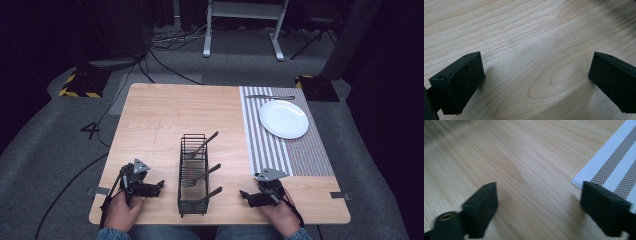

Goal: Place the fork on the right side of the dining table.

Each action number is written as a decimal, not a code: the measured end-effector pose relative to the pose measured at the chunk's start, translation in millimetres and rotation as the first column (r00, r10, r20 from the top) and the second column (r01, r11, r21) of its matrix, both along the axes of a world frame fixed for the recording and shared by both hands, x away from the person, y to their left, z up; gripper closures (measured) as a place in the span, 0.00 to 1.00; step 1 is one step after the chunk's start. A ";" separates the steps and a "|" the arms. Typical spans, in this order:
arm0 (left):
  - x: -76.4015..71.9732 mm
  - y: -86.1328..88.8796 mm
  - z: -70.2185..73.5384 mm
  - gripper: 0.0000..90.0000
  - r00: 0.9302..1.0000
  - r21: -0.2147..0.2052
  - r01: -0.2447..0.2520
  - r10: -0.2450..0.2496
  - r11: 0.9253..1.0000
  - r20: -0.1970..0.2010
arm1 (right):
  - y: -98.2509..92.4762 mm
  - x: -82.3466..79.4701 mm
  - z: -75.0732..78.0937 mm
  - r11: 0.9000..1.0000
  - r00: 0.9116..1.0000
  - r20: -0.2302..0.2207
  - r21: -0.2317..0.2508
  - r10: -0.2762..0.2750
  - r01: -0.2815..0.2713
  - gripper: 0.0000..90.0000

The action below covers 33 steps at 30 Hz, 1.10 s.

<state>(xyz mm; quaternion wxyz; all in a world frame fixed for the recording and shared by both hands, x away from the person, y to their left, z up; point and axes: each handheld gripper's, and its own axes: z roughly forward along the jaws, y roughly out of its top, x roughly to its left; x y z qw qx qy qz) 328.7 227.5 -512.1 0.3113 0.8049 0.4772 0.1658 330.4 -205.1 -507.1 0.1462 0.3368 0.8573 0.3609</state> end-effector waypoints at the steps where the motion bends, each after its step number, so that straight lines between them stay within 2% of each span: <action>1: 0.0 0.0 -0.1 0.00 1.000 -0.002 0.001 -0.001 1.000 0.000 | -1.1 -0.9 0.6 1.000 1.000 0.004 0.005 -0.001 0.001 0.25; 3: 0.0 0.0 -0.1 0.00 1.000 -0.002 0.001 -0.001 1.000 0.000 | -1.9 -1.6 1.2 1.000 1.000 0.005 0.007 0.000 0.000 0.29; 4: 0.1 0.0 -0.1 0.00 1.000 -0.002 0.001 -0.001 1.000 0.000 | -3.1 -3.0 3.5 1.000 1.000 -0.008 0.018 0.010 -0.009 0.37; 6: 0.1 0.0 -0.1 0.00 1.000 -0.002 0.001 -0.001 1.000 0.000 | -2.7 -3.7 5.4 1.000 0.999 -0.030 0.029 0.013 -0.012 0.40; 10: 0.0 0.0 -0.1 0.00 1.000 -0.002 0.000 0.000 1.000 0.000 | 1.4 -7.8 14.1 0.998 0.996 -0.072 0.046 0.056 -0.053 0.47; 13: 0.0 0.0 -0.1 0.00 1.000 -0.001 0.001 -0.001 1.000 0.000 | 6.3 -13.5 27.0 0.994 0.992 -0.084 0.053 0.097 -0.093 0.51; 17: 0.0 0.0 -0.1 0.00 1.000 -0.002 0.001 -0.001 1.000 0.000 | 11.5 -21.7 47.8 0.986 0.986 -0.074 0.081 0.152 -0.146 0.55; 21: 0.0 0.0 -0.1 0.00 1.000 -0.002 0.001 -0.001 1.000 0.000 | 18.1 -32.1 73.4 0.972 0.977 -0.050 0.117 0.209 -0.202 0.59; 23: 0.0 0.0 0.0 0.00 1.000 0.000 0.001 -0.001 1.000 0.000 | 23.3 -38.7 86.8 0.961 0.968 -0.032 0.134 0.248 -0.241 0.59; 27: 0.0 0.0 -0.1 0.00 1.000 -0.002 0.001 -0.001 1.000 0.000 | 33.4 -48.2 105.4 0.939 0.951 -0.014 0.159 0.310 -0.304 0.62; 28: 0.0 0.0 -0.1 0.00 1.000 -0.002 0.001 -0.001 1.000 0.000 | 33.4 -48.2 105.4 0.939 0.951 -0.014 0.159 0.310 -0.304 0.62; 29: 0.1 0.0 -0.1 0.00 1.000 -0.002 0.001 -0.001 1.000 0.000 | 37.9 -51.2 112.7 0.928 0.942 -0.012 0.175 0.336 -0.329 0.64; 31: 0.0 0.0 -0.1 0.00 1.000 -0.002 0.001 -0.001 1.000 0.000 | 39.5 -52.0 115.2 0.924 0.939 -0.013 0.182 0.343 -0.335 0.64; 32: 0.1 0.0 -0.1 0.00 1.000 -0.002 0.001 -0.001 1.000 0.000 | 43.6 -53.5 122.3 0.913 0.931 -0.012 0.203 0.364 -0.354 0.65; 33: 0.1 0.0 -0.1 0.00 1.000 -0.002 0.001 -0.001 1.000 0.000 | 44.8 -53.8 124.5 0.910 0.929 -0.012 0.209 0.370 -0.359 0.65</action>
